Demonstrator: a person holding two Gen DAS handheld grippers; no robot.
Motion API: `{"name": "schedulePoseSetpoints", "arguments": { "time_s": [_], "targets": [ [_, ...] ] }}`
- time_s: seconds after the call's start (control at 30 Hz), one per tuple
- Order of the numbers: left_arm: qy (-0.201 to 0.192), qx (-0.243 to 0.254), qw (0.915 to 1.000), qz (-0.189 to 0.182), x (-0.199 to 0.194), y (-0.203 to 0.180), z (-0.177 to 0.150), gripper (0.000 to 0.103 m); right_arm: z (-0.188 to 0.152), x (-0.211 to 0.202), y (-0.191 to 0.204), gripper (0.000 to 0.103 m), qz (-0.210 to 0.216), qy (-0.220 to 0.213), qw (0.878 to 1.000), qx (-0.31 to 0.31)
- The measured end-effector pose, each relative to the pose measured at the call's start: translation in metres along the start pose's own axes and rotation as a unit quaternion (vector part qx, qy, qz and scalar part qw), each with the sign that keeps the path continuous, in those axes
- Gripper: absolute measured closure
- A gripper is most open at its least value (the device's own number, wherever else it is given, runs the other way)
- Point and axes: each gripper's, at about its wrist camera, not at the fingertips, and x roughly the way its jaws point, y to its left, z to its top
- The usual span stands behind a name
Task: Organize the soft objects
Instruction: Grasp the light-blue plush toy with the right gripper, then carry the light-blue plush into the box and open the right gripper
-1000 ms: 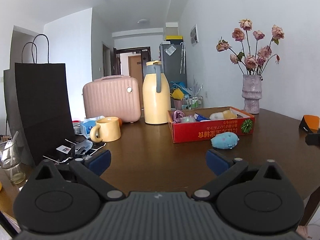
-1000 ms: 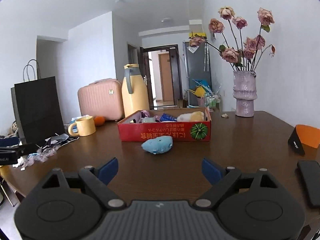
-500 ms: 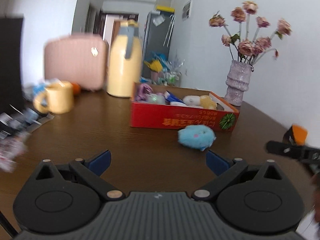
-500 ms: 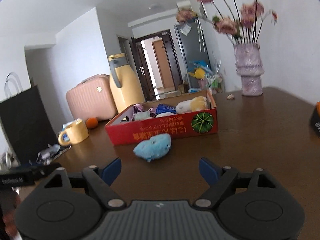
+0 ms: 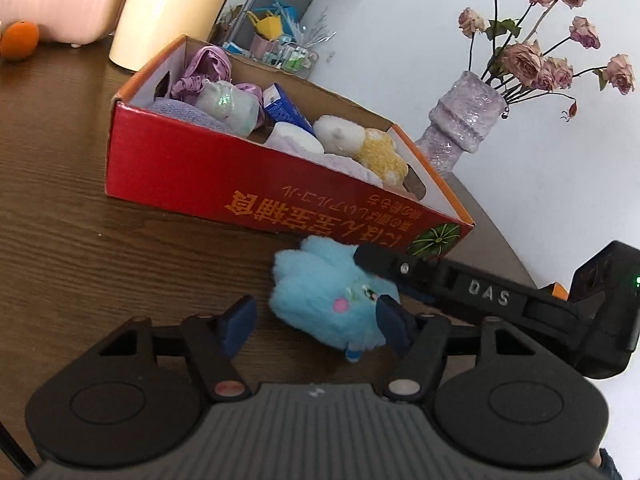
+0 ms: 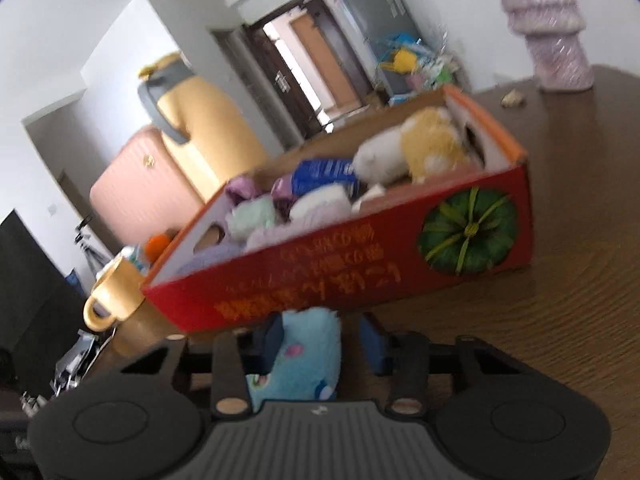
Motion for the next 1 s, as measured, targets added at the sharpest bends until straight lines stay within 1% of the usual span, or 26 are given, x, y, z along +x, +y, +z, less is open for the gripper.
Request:
{"name": "schedulePoseSetpoints", "arguments": {
  "time_s": [0.03, 0.1, 0.17, 0.3, 0.43, 0.5, 0.53, 0.57, 0.67, 0.77, 0.83, 0.9, 1.0],
  "targets": [
    [0.004, -0.004, 1.0000, -0.001, 0.001, 0.001, 0.001, 0.040, -0.002, -0.001, -0.001, 0.064, 0.007, 0.000, 1.000, 0.004],
    [0.004, -0.015, 0.9998, -0.012, 0.000, 0.005, 0.002, 0.049, -0.003, -0.002, -0.001, 0.076, 0.021, 0.002, 1.000, 0.007],
    [0.008, -0.024, 0.9994, -0.022, 0.001, 0.007, 0.002, 0.051, -0.005, -0.002, 0.000, 0.077, 0.034, 0.008, 0.999, 0.012],
    [0.007, -0.046, 0.9982, -0.036, 0.002, 0.012, 0.001, 0.055, -0.008, -0.002, 0.003, 0.077, 0.042, 0.013, 0.999, 0.013],
    [0.008, -0.066, 0.9969, -0.041, -0.006, 0.014, -0.006, 0.061, -0.015, -0.010, -0.001, 0.078, 0.053, 0.021, 0.997, 0.047],
    [0.012, -0.073, 0.9963, -0.043, -0.022, 0.011, -0.020, 0.064, -0.027, -0.028, 0.008, 0.079, 0.046, 0.022, 0.998, 0.041],
    [0.012, -0.069, 0.9966, -0.043, -0.033, 0.008, -0.031, 0.066, -0.037, -0.039, 0.013, 0.079, 0.043, 0.019, 0.998, 0.033],
    [0.009, -0.066, 0.9968, -0.043, -0.045, 0.006, -0.043, 0.067, -0.051, -0.053, 0.018, 0.079, 0.040, 0.015, 0.999, 0.030],
    [0.011, -0.074, 0.9954, -0.060, -0.074, 0.003, -0.078, 0.069, -0.090, -0.092, 0.029, 0.079, 0.042, 0.007, 0.998, 0.038],
    [0.006, -0.056, 0.9968, -0.056, -0.103, -0.009, -0.105, 0.070, -0.114, -0.121, 0.039, 0.080, 0.044, 0.010, 0.998, 0.041],
    [0.000, -0.038, 0.9978, -0.054, -0.118, -0.016, -0.114, 0.071, -0.124, -0.135, 0.048, 0.080, 0.041, 0.013, 0.999, 0.031],
    [-0.004, -0.036, 0.9978, -0.055, -0.128, -0.018, -0.118, 0.072, -0.130, -0.145, 0.057, 0.081, 0.036, 0.007, 0.999, 0.019],
    [-0.011, -0.034, 0.9977, -0.057, -0.137, -0.021, -0.123, 0.072, -0.134, -0.155, 0.063, 0.081, 0.037, 0.000, 0.999, 0.020]
  ]
}}
